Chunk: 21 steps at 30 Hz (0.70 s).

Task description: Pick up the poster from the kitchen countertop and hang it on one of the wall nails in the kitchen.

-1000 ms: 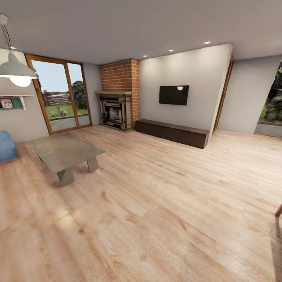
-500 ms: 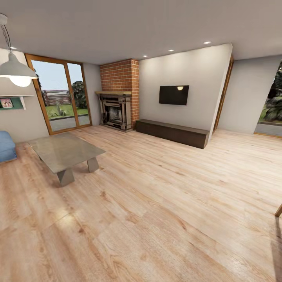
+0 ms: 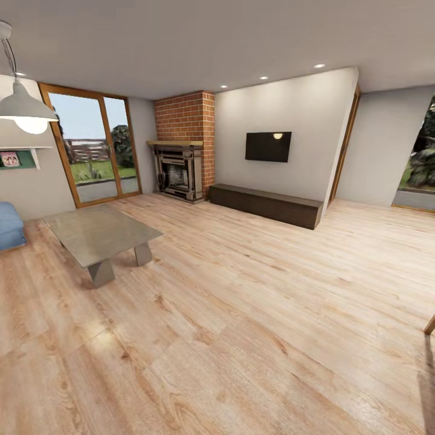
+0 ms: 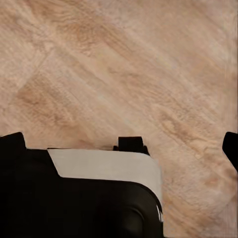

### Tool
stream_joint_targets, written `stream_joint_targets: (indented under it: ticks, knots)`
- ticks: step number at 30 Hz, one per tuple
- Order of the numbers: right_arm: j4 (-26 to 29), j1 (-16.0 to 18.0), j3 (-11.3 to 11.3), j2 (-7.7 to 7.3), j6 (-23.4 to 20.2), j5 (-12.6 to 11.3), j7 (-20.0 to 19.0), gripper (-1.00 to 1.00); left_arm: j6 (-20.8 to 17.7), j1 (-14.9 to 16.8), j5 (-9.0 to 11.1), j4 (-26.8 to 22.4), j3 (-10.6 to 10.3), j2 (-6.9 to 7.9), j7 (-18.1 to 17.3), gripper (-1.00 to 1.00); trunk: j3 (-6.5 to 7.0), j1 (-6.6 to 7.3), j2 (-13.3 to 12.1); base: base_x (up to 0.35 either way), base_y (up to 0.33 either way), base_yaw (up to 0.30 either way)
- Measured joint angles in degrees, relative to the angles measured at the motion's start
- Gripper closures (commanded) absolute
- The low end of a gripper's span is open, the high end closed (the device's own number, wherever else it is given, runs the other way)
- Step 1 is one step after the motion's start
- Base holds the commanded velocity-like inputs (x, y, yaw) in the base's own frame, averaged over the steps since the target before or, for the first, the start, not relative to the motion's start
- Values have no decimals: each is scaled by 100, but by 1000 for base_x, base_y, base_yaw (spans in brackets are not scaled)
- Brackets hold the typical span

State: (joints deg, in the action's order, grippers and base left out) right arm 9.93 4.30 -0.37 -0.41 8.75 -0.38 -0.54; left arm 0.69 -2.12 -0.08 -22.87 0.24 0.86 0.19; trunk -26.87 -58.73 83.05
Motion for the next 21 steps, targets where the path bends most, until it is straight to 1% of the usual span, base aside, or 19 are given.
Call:
stream_joint_targets:
  ticks: [1,2,3,4,5,7,11,16,21]
  knots:
    - [102,3,-1,-10,4,-1,1,-100,1,-3,0,-186,0,20,-1,-100,-1,0,0,0,0,0]
    - [509,17,-12,-160,29,-2,-6,-100,6,-8,-4,-663,15,137,-13,-100,-3,0,0,0,0,0]
    - [1257,40,-2,-191,31,0,-7,-100,16,-2,-3,-1457,13,150,-15,-100,1,0,0,0,0,0]
    - [2094,28,-19,-283,34,5,-2,-100,155,-5,0,-1736,22,196,-15,-100,0,0,0,0,0,0]
    - [2331,24,-17,-292,34,6,-2,-100,165,-6,0,-1803,23,209,-16,-100,-1,0,0,0,0,0]
    - [2378,18,-15,-296,33,9,-4,-100,171,-6,0,-2045,25,272,-23,-100,-1,0,0,0,0,0]
    - [2414,-3,-9,-352,25,21,-1,-100,179,-7,-5,-2245,38,336,-23,-100,-1,0,0,0,0,0]
    - [2415,-37,9,-387,18,27,0,-100,191,-7,-3,-2099,44,380,-26,-100,1,0,0,0,0,-49]
    - [2414,-61,21,-389,16,54,3,-100,193,-6,-13,-2033,35,394,-27,-100,19,0,0,-1,1,-216]
